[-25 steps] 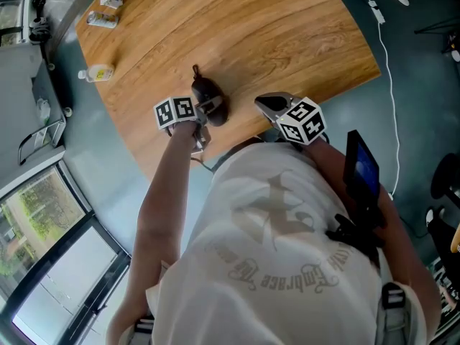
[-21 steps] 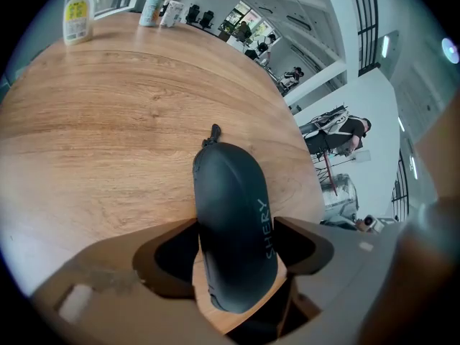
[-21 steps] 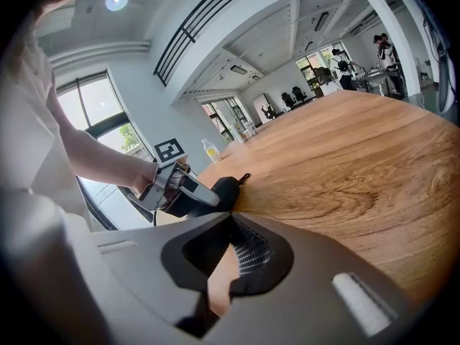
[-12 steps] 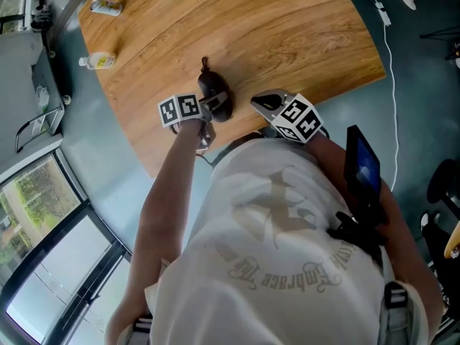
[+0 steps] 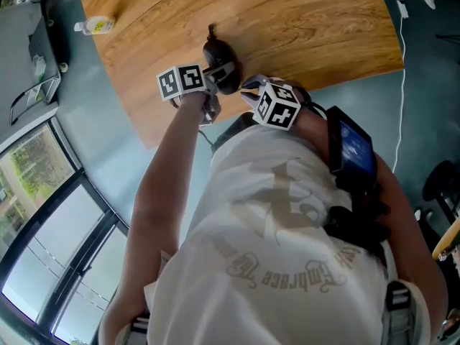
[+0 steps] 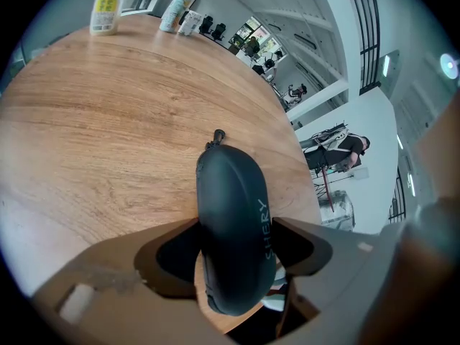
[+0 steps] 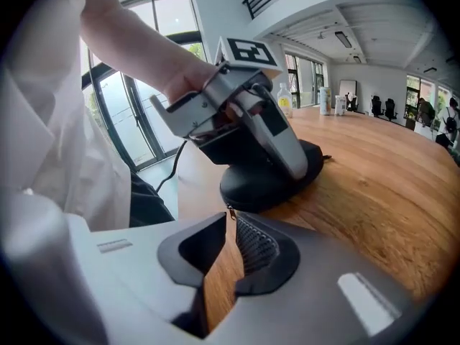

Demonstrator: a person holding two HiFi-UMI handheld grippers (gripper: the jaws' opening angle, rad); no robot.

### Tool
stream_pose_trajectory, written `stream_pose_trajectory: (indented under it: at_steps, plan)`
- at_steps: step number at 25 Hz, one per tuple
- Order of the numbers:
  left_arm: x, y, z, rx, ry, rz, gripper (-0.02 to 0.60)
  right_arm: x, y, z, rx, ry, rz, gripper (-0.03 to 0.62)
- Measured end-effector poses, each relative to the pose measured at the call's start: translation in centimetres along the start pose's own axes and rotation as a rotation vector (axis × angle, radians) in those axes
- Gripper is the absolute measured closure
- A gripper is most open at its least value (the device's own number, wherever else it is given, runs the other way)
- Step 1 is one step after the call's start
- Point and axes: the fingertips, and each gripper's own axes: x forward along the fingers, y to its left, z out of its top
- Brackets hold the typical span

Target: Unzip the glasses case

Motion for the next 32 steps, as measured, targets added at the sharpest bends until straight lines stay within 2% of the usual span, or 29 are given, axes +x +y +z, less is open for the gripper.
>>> stream_pose_trajectory:
  at_steps: [3,8,11,17,23,32]
  plan:
    - [-0.3,0.2,-0.4,-0.042,-0.003,-0.023,0.255,1.1,0.0,-0.6,0.005,0.048,-0.007,0.525]
    - [-0.7,-0.6,-1.0,-0.080,-0.025,-0.063,0.258,0.9,0.5,-0.5,0.060,0.045,0.023,0.523]
    - [-0.8,-0.4,-0.8,-0.104,-0.040,-0.079,0.256,1.2,0.8,-0.4,0.056,0.054,0.050,0.569]
    - [-0.8,-0.2,-0.9,-0.077,-0.038,-0.073,0.252,0.7,1.1,-0.5,0.010,0.071,0.027,0.585]
    - [-0.5,-0.1,-1.1,0.010,-0.036,-0.014,0.236,0.7,1.2,-0.8,-0.046,0.111,0.012,0.586]
    - [-2.0,0.3,-0.7,0.074,-0.061,0.063,0.173,0.6,0.9,-0.8,-0.037,0.112,0.003,0.586]
